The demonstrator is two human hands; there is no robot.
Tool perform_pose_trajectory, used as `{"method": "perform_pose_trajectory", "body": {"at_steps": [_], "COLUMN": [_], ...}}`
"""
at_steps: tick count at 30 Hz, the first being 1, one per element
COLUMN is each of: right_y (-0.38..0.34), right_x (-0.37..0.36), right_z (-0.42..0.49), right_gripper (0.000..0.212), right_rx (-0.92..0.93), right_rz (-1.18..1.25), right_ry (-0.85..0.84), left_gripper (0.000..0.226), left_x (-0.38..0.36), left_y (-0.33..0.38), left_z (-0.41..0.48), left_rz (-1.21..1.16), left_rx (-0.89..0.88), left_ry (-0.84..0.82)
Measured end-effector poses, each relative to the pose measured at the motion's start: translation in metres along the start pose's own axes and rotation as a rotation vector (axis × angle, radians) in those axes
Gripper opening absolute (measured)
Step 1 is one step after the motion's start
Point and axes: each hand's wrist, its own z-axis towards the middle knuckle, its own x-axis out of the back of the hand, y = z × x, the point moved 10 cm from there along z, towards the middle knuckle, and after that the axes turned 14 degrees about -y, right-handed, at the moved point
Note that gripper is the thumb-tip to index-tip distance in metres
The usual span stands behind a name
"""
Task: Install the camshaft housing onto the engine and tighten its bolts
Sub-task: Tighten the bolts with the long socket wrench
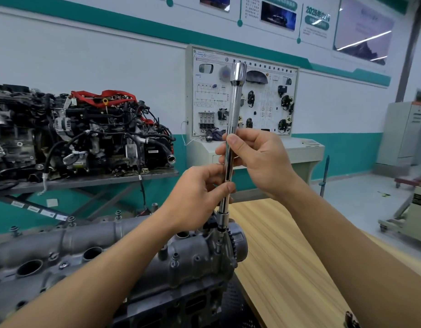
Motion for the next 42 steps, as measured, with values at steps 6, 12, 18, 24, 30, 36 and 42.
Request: {"method": "perform_pose_trajectory", "body": {"at_steps": [6,12,18,24,30,36,42], "right_y": [0.003,0.002,-0.004,-0.009,-0.002,-0.003,0.029], "right_x": [0.008,0.009,0.015,0.010,-0.019,-0.018,-0.053], "right_z": [-0.001,-0.003,-0.008,-0.008,0.001,0.001,-0.011], "right_gripper": [0.015,0.010,0.010,0.033,0.015,0.033,0.078], "right_rx": [-0.027,-0.047,-0.061,-0.154,-0.223,-0.127,-0.227], "right_rz": [-0.002,-0.010,-0.143,-0.302,0.133,-0.062,0.410], "right_ry": [0.058,0.090,0.194,0.218,-0.170,0.126,0.093], "left_gripper": [0.011,0.013,0.014,0.006,0.028,0.059,0.092], "left_x": [-0.005,-0.004,-0.010,-0.006,-0.020,-0.014,-0.003], "left_y": [0.000,0.004,-0.002,-0.001,-0.008,0.026,0.022], "left_z": [0.007,0.007,0.003,-0.009,-0.003,-0.001,0.018], "left_rz": [-0.023,-0.036,-0.083,0.056,-0.068,-0.527,-0.358], "left_rx": [-0.002,-0.008,-0.010,0.042,0.210,0.019,0.165], "left_ry": [-0.086,-0.188,-0.090,0.203,-0.178,0.261,0.389]}}
